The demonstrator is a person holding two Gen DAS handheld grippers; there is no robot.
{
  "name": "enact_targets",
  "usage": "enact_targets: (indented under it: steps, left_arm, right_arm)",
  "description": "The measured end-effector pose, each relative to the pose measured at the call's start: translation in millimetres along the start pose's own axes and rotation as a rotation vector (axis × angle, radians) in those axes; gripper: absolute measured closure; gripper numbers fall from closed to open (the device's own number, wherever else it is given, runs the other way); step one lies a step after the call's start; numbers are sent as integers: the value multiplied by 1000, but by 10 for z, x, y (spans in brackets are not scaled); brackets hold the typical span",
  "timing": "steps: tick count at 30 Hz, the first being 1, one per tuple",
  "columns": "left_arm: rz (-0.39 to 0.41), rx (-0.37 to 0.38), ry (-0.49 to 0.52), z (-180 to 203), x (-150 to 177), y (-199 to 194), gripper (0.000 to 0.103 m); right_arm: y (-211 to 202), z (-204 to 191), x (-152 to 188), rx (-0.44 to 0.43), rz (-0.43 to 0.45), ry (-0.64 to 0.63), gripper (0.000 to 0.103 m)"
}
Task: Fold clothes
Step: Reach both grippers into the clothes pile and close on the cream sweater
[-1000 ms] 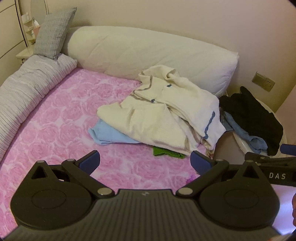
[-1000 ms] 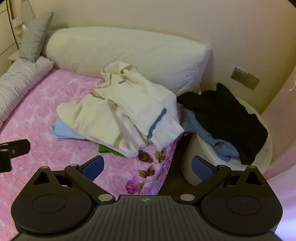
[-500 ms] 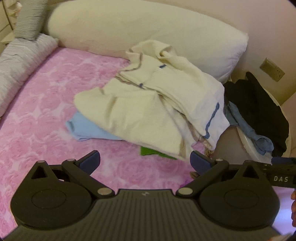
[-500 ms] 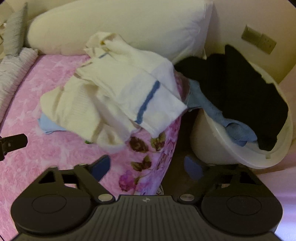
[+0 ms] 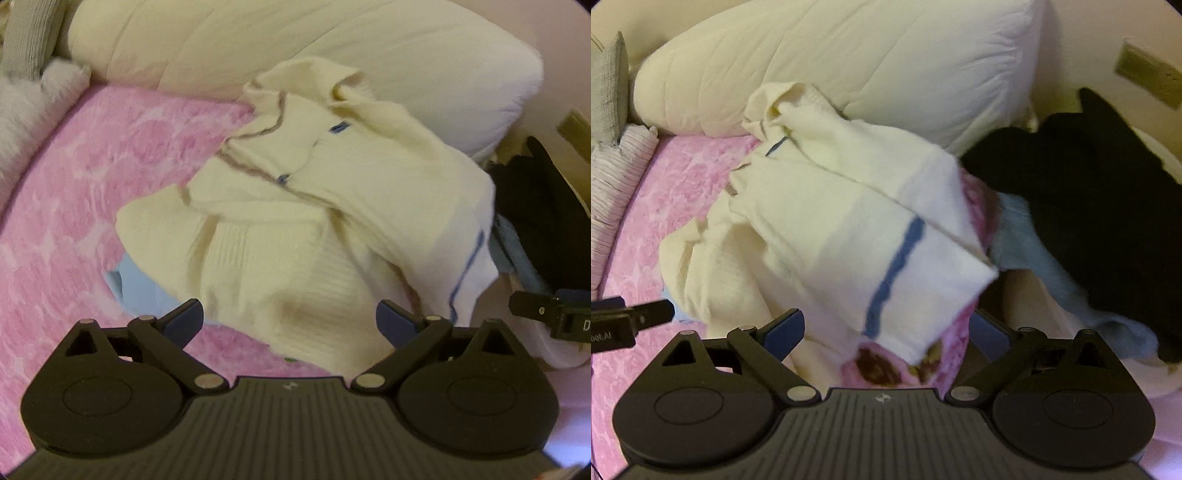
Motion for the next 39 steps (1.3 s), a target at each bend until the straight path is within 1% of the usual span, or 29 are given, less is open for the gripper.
enact_targets:
  steps: [2,6,11,13,14,15,16,17,19,20,21,23,24,25,26,27,28,29,30,31,32,33,34,35,37,39]
  left_arm:
    - [-16,0,-22,-62,12,133,4]
    - [-56,-9,-69,-50,30,462,4]
    - [-53,-16,-110,-21,-44,827,4]
    - [-50,-48,-119,-52,-81,955,6]
    - [-45,-54,-135,-72,-101,1017,11]
    - [-46,-42,-148,-98,-119,1069,25]
    - [-51,-11,-169,-127,-128,1109,34]
    - [-56,17,-192,-152,-133,1136,47]
    - [-52,24,-208,-173,-147,1141,57]
    - [-49,21,-209,-176,-149,1128,66]
    - [-43,17,-213,-184,-152,1108,70]
    - [-27,24,-245,-225,-153,1059,72]
    - [-25,29,-263,-254,-150,1064,69]
    - [-26,34,-281,-283,-146,1076,66]
    - [-26,40,-300,-313,-143,1089,61]
    - [-26,38,-308,-329,-139,1115,62]
    - [-24,40,-308,-330,-140,1138,65]
    - [-23,42,-300,-310,-149,1140,74]
    - [-17,39,-289,-290,-155,1116,80]
    - [-5,32,-277,-268,-157,1070,83]
    - [12,36,-282,-273,-147,1001,87]
    - [30,43,-291,-287,-134,927,91]
    - [47,50,-301,-300,-121,853,91]
    - [69,59,-314,-326,-107,760,91]
    - [119,72,-337,-381,-93,526,92]
    - [168,68,-343,-408,-104,284,92]
  right_arm:
    - [124,-64,-62,7,-8,-35,5]
    - [347,-121,-170,20,-20,-75,5]
    - [532,-44,-343,47,-7,-99,5]
    - [568,5,-434,47,9,-99,5]
    - [583,28,-477,51,17,-98,5]
    - [601,36,-518,46,28,-104,5]
    - [619,44,-558,41,39,-109,4]
    - [637,52,-599,36,50,-115,4]
    - [674,29,-686,9,72,-136,2]
    - [687,-2,-733,-11,87,-157,2]
    - [700,-33,-779,-31,101,-180,1]
    - [733,-146,-840,-59,128,-241,0]
    - [753,-211,-862,-73,139,-274,0]
    - [799,-278,-860,-85,131,-306,0]
    - [837,-327,-825,-75,119,-330,0]
    - [876,-376,-789,-65,107,-354,2]
    - [915,-425,-753,-55,95,-378,9]
    - [953,-474,-718,-45,83,-402,27]
    - [991,-523,-683,-35,71,-426,41]
    - [1025,-568,-650,-25,60,-449,52]
    - [964,-546,-661,-30,63,-448,68]
    - [896,-494,-689,-53,50,-420,80]
    - [826,-442,-716,-77,44,-397,86]
    - [735,-406,-728,-95,53,-387,88]
    - [519,-381,-745,-118,91,-395,90]
    - [260,-420,-752,-138,147,-419,90]
Point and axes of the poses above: each gripper's, at about its wrist camera, not at the fingertips, and y roughly the way its jaws point, z to its right, x to its underside, the point moved 3 cm from there along y, roughly the way its jaws point, and after that the axes turned 12 degrees about x, right-handed, at the moved point
